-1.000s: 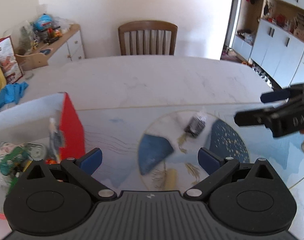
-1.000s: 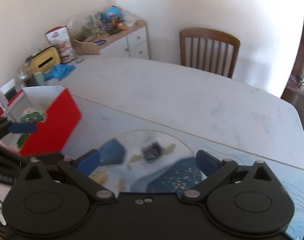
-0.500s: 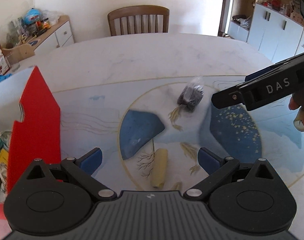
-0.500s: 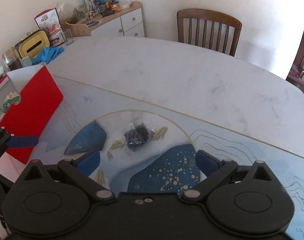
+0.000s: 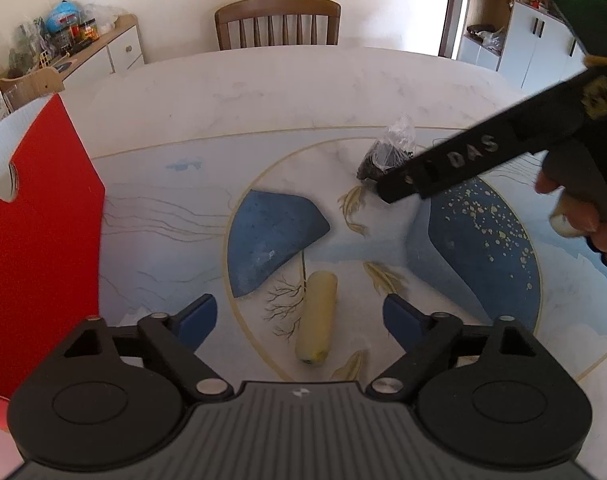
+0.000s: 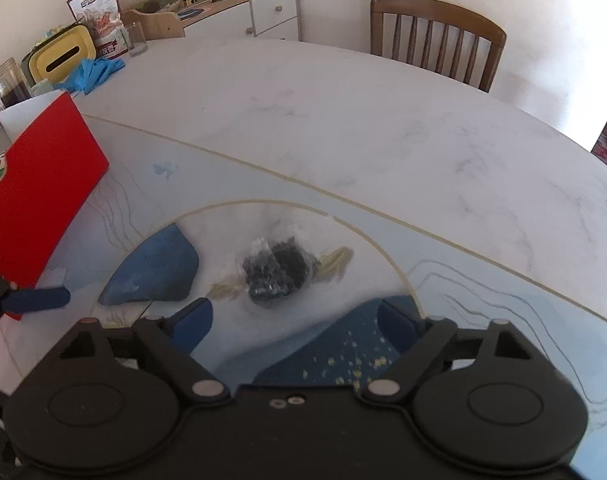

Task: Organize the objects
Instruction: 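Grasp the cream foam roller with the left gripper while the right grasps the bag of black pieces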

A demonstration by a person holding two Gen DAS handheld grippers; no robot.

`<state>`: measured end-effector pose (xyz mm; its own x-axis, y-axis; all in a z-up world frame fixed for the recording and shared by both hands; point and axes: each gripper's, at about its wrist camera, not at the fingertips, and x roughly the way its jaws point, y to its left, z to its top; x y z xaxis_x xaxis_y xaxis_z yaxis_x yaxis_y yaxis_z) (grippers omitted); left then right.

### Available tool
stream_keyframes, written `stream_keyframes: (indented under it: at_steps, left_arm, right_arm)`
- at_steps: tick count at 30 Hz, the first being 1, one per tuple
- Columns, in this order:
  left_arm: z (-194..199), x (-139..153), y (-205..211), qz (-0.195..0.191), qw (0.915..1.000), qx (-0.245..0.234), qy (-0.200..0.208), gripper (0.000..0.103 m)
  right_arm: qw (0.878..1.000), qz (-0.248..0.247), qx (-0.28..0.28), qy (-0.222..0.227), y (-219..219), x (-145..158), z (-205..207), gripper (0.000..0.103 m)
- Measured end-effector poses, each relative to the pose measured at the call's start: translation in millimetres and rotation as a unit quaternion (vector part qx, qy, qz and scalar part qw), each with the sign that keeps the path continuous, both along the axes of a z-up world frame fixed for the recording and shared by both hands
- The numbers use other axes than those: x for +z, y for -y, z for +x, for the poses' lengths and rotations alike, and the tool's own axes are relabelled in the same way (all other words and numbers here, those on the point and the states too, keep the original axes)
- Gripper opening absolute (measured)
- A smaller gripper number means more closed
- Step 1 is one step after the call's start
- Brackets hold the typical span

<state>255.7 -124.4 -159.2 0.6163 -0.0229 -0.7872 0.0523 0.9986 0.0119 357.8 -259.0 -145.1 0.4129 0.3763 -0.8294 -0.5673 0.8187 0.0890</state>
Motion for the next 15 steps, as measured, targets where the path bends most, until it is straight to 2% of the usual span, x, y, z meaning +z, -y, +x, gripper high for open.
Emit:
stream_keyframes:
  at_steps: [3, 11, 12, 15]
  left_arm:
    - [0.7, -1.9, 0.6, -0.004, 1.0000, -0.001, -0.003, 0.082]
    - [0.2, -4.3, 6.2, 0.002, 0.9999, -0.011, -0.004, 0.056]
    - [-0.4, -4.0, 7.1, 0.005, 0.9999, -0.012, -0.003, 0.056]
    - [-1.6, -3.7, 9.8, 0.012, 0.9998, -0.016, 0.000, 0.045]
  right_arm:
    - [1.000, -0.001, 0.006, -0.002, -5.9, -4.3, 6.4, 0.083]
    - [1.000, -0.013, 0.023, -0.003, -17.5, -15.0, 13.3, 0.071]
    - [1.000, -0.015, 0.025, 0.001, -18.2, -15.3, 12.8, 0.070]
    - [0.999, -0.017, 0.031, 0.006, -19.6, -14.7, 12.1, 0.062]
